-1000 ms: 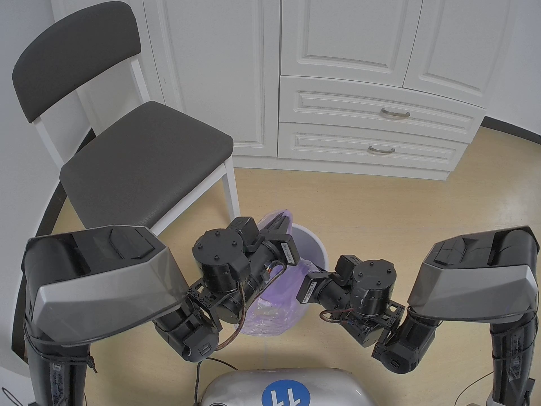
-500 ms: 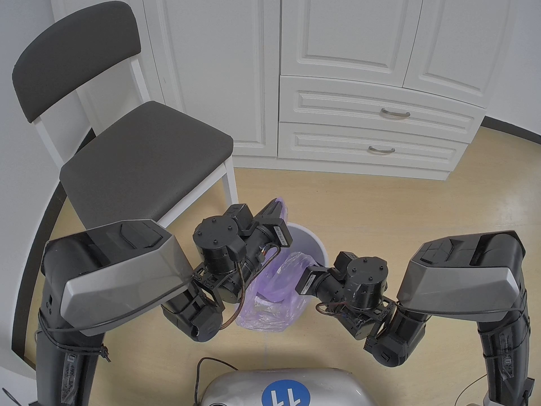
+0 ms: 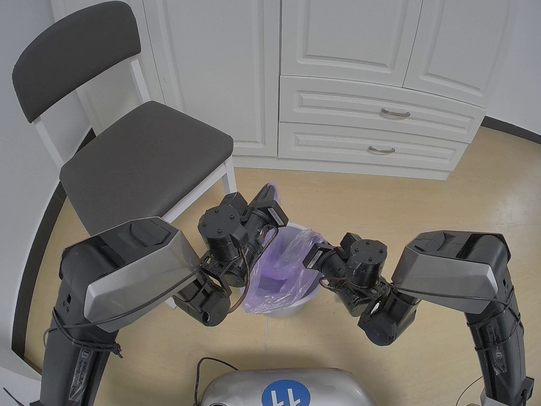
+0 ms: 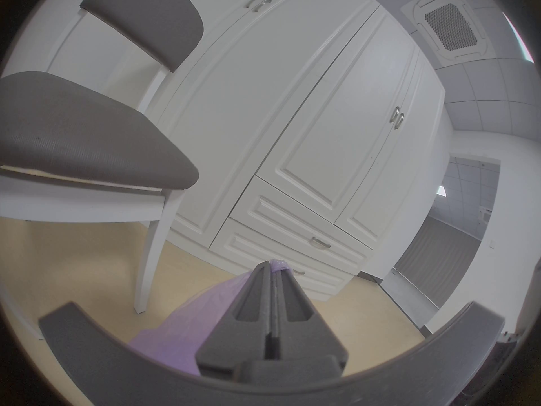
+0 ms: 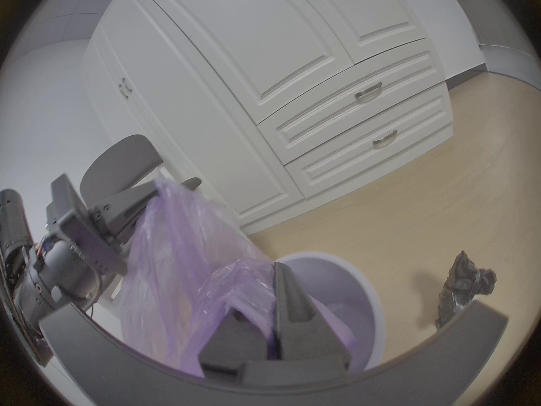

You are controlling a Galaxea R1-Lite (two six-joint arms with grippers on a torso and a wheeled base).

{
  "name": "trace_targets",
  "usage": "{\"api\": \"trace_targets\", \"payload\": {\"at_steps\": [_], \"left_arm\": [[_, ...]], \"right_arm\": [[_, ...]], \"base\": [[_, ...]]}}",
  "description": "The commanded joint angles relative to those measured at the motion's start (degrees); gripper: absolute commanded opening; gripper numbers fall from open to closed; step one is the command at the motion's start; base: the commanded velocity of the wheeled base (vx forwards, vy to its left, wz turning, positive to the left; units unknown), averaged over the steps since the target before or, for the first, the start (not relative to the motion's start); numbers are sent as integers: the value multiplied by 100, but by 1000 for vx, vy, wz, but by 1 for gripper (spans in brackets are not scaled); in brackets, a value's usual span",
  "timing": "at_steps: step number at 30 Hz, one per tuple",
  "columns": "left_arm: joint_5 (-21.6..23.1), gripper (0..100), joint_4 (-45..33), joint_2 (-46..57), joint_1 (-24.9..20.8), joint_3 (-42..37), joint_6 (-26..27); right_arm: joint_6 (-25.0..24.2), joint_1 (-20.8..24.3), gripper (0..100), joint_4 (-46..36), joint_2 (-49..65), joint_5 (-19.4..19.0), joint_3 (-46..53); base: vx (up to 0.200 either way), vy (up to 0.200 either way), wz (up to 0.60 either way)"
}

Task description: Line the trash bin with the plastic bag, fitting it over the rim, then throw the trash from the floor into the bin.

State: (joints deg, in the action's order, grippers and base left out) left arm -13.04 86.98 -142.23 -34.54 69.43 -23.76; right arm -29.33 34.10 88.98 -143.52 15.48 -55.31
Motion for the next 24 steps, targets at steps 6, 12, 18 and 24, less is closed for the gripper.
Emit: {"api": "trace_targets", "payload": {"at_steps": [6, 12, 18, 24], "left_arm": [[-137, 0, 3, -341, -159, 115, -15], [-260, 0, -6, -631, -220, 141, 20], [-260, 0, -76, -692, -106, 115, 56], [-190, 0, -137, -358, 246, -131, 618]], "right_arm": [[24, -334, 0, 102, -220, -63, -164], [33, -386, 0, 102, -326, -63, -200], [15, -386, 0, 102, -475, -72, -252], [94, -413, 0, 102, -317, -63, -156]], "base": [[0, 0, 0], [0, 0, 0], [0, 0, 0], [0, 0, 0]]}}
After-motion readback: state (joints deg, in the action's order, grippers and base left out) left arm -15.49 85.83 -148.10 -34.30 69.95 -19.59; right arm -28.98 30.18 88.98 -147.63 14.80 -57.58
